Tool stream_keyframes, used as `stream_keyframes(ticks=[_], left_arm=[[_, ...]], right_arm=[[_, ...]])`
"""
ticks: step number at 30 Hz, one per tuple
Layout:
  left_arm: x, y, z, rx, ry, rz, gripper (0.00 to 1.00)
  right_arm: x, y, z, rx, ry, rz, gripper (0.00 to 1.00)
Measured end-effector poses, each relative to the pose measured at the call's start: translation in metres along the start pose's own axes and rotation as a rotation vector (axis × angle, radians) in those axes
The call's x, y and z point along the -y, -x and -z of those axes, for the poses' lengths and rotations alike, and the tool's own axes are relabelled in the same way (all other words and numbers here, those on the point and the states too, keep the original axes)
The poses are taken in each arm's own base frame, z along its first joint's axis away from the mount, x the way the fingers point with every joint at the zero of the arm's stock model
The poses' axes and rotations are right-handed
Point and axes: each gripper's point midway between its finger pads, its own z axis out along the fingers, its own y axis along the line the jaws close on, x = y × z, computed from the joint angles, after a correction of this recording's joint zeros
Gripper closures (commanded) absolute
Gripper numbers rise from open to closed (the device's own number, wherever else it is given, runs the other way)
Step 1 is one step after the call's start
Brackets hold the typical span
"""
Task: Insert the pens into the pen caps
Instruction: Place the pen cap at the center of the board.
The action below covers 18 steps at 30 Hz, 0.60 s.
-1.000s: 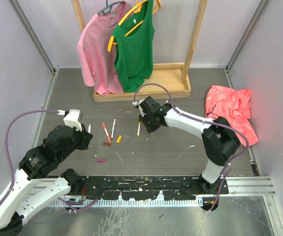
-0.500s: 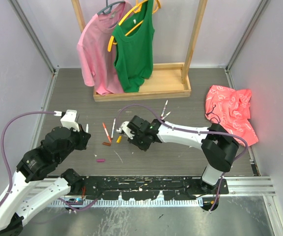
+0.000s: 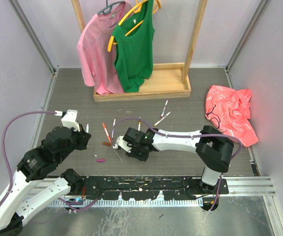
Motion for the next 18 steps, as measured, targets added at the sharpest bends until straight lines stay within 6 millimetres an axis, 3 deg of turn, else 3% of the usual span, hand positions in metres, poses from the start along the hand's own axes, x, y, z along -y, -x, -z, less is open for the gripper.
stream_keyframes(ticks=[8, 18], left_arm=[[0.0, -0.001, -0.002, -0.011, 0.004, -0.004, 1.0], [0.0, -0.002, -0.003, -0.014, 0.005, -0.005, 1.0]], right_arm=[[-0.006, -0.012, -0.015, -0.057, 0.019, 0.016, 0.52], [-0.006, -0.016, -0.012, -0.039, 0.004, -0.017, 0.47]])
